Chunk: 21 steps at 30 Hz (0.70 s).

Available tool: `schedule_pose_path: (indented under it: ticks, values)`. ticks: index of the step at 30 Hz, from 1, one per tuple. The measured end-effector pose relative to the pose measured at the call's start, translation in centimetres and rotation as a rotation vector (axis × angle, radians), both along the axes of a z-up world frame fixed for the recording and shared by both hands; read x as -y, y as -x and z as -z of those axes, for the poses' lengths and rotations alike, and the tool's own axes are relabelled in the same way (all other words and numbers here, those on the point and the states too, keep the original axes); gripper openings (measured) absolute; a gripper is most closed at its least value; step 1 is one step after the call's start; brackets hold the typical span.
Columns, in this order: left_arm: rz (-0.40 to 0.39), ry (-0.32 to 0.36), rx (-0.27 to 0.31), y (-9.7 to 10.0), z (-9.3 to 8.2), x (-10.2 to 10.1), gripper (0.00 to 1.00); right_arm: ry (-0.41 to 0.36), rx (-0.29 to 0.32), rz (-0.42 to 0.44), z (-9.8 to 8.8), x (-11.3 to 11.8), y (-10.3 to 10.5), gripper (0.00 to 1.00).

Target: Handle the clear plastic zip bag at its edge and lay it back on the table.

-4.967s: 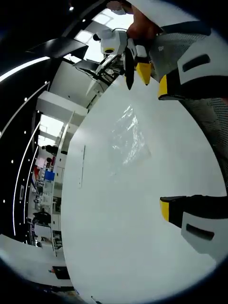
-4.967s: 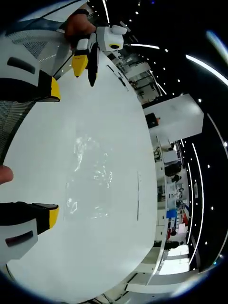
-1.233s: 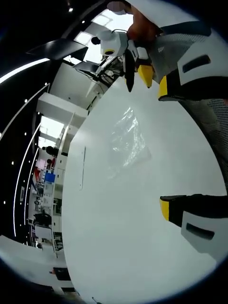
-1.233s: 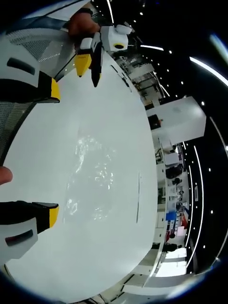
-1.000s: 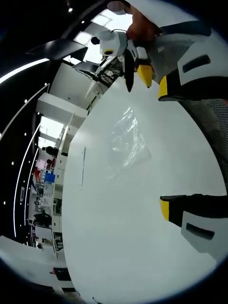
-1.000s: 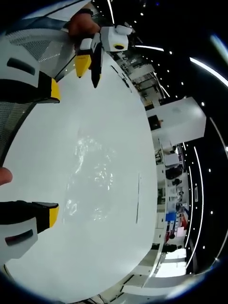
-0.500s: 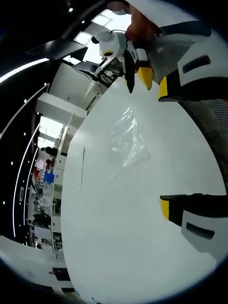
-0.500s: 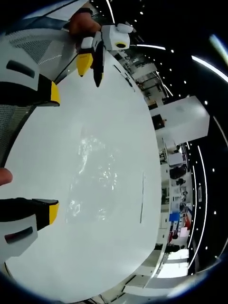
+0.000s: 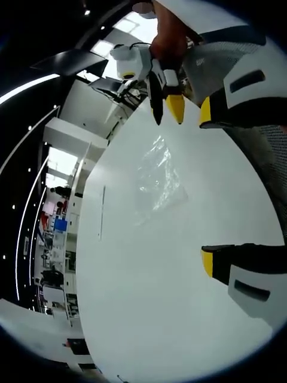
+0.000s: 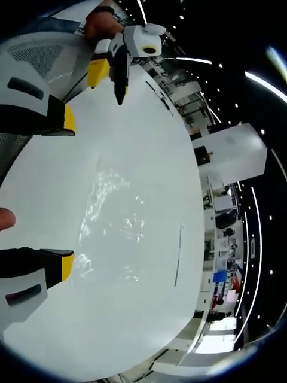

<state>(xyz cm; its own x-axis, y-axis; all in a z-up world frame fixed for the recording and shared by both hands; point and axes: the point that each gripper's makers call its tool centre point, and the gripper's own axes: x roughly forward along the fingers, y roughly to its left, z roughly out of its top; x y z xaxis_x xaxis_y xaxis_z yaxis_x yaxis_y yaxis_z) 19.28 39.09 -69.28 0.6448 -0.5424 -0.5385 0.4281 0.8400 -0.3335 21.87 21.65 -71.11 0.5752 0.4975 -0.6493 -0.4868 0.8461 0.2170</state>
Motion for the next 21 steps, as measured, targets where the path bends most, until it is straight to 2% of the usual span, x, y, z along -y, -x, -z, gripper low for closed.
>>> schedule_pose_path:
  ticks: [10,13,21]
  values:
    - [0.004,-0.001,0.008,0.1,-0.3,0.2,0.79,0.025,0.002,-0.073,0.2,-2.5,-1.7,0.75]
    - [0.006,-0.006,0.009,0.1,-0.3,0.3,0.79,0.036,0.003,-0.089,0.4,-2.6,-2.6,0.75]
    - [0.017,-0.015,0.008,0.2,-0.1,0.4,0.79,0.045,-0.004,-0.105,0.9,-3.3,-3.2,0.74]
